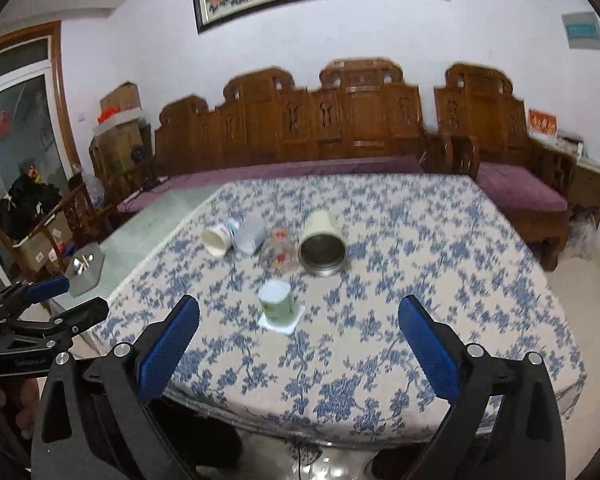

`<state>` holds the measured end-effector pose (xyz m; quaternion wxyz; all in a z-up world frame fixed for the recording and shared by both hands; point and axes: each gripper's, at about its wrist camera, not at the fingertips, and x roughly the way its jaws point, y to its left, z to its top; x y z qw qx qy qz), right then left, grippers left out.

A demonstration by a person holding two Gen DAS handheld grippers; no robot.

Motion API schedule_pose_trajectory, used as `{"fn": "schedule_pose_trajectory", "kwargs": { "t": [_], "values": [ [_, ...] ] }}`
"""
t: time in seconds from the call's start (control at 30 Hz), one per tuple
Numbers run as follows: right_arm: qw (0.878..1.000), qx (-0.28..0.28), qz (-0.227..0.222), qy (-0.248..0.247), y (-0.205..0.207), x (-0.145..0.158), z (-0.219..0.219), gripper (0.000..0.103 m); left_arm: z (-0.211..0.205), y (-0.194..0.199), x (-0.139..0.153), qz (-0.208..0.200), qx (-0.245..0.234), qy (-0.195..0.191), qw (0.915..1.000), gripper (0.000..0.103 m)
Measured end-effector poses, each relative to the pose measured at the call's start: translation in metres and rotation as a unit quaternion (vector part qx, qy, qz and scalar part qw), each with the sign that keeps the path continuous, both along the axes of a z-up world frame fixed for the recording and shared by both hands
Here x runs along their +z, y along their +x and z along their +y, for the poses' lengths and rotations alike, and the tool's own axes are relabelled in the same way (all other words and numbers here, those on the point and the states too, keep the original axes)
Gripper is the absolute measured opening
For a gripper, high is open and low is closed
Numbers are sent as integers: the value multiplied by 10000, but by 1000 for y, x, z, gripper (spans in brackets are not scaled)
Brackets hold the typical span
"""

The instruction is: Flip cup upside down

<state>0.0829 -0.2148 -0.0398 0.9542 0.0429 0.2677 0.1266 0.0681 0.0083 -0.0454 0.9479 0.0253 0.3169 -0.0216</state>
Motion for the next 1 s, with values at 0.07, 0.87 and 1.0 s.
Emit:
{"fn": "schedule_pose_trajectory", "kwargs": {
  "t": [0.07,0.87,1.0],
  "values": [
    [9998,-36,-194,43,-8,10,-2,100,-2,-8,11,-214,18,-5,9998,95],
    [9963,-184,-831,76,-37,38,-6,100,-9,-39,47,-877,41,-32,9961,95],
    [9962,-192,-841,75,-38,38,-6,100,-9,-42,49,-905,37,-38,9959,95]
  ]
}}
